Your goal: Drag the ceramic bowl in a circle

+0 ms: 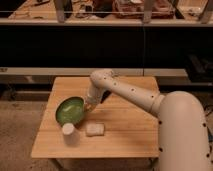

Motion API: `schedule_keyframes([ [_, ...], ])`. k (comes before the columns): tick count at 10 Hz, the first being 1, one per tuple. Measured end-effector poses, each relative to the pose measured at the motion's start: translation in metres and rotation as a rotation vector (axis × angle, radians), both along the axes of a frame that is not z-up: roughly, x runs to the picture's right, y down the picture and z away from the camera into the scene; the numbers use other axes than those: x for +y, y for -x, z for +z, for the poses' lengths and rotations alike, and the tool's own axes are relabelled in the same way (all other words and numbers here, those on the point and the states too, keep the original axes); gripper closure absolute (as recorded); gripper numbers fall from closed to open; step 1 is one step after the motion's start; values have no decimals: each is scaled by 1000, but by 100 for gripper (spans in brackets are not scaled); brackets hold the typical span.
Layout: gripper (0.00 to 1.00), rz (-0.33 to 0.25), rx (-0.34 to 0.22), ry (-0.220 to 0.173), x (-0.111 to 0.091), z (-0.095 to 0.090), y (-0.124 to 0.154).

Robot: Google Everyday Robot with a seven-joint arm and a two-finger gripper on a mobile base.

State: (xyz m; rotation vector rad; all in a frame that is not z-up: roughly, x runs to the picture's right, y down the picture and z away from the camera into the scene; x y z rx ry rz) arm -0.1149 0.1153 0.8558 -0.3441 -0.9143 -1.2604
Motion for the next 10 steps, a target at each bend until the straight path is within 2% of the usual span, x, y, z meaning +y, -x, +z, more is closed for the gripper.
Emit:
schedule_keyframes([
  [1,80,-19,-24,1,0,4,14],
  [4,80,-33,-51,5,-4,18,30],
  [7,80,-38,-66,7,-17,46,43],
  [10,80,-37,-69,-4,-39,77,46],
])
